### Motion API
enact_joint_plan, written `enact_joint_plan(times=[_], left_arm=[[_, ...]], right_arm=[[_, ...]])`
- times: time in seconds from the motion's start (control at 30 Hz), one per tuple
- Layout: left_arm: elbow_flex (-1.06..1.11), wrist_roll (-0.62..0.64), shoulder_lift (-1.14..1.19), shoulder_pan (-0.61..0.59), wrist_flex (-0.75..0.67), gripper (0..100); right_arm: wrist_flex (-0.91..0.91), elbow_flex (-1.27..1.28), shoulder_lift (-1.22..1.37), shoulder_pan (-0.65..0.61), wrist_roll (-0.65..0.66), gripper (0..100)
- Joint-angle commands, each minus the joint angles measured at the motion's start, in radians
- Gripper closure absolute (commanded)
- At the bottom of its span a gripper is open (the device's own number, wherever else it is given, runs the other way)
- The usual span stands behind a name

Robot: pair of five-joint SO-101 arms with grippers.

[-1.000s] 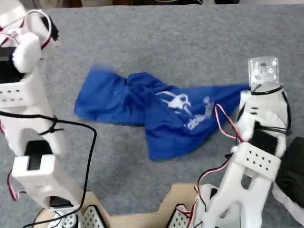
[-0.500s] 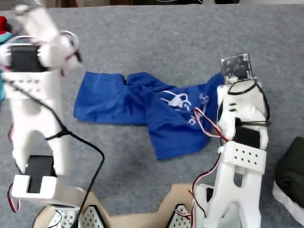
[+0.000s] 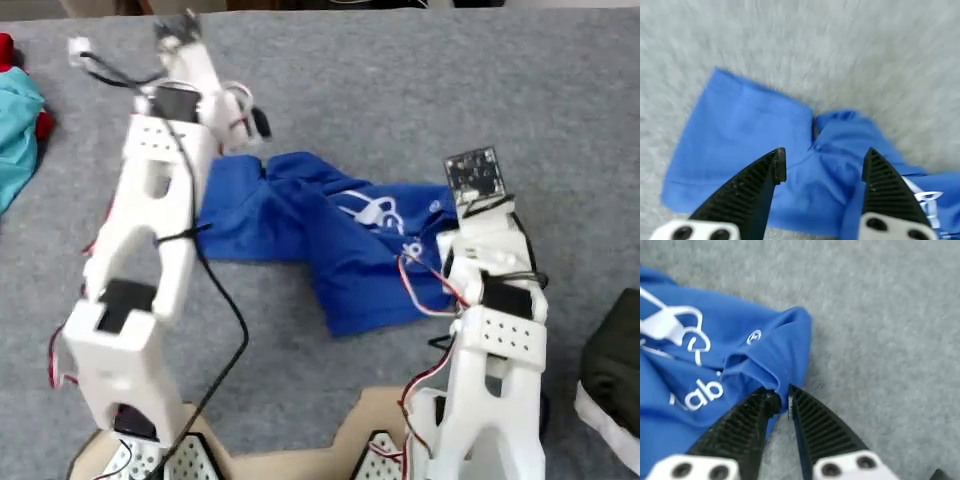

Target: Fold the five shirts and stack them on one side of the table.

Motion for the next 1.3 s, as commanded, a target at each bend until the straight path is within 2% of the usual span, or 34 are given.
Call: enact_joint_plan(times=[0.0, 0.13, 0.23, 0.47, 0.53, 0.73, 0.8, 0.93, 1.13, 1.27], left_arm=[[-0.08, 0.009, 0.114, 0.034, -0.017, 74], [-0.146, 0.011, 0.237, 0.049, -0.014, 74], [-0.201, 0.006, 0.278, 0.049, 0.02, 79], [-0.344, 0.002, 0.308, 0.044, 0.181, 93], [-0.384, -0.038, 0.308, 0.051, 0.235, 98], [-0.436, -0.071, 0.308, 0.072, 0.393, 98], [-0.439, -0.066, 0.308, 0.066, 0.388, 98], [-0.45, -0.068, 0.309, 0.063, 0.287, 97], [-0.437, -0.057, 0.317, 0.064, 0.178, 78], [-0.417, -0.035, 0.383, 0.046, 0.135, 80]], right_arm=[[0.0, 0.015, -0.021, -0.022, -0.012, 99.3], [0.005, 0.019, -0.021, -0.021, -0.012, 99.3], [0.002, 0.019, -0.021, -0.018, -0.012, 99.3], [-0.002, 0.019, -0.021, -0.021, -0.012, 99.3], [-0.002, 0.019, -0.021, -0.021, -0.012, 99.3], [-0.002, 0.019, -0.021, -0.018, -0.012, 99.3], [0.0, 0.019, -0.021, -0.019, -0.012, 99.3], [0.005, 0.019, -0.021, -0.019, -0.012, 99.3], [0.005, 0.019, -0.021, -0.018, -0.012, 99.3], [0.006, 0.021, -0.021, -0.015, -0.012, 99.3]])
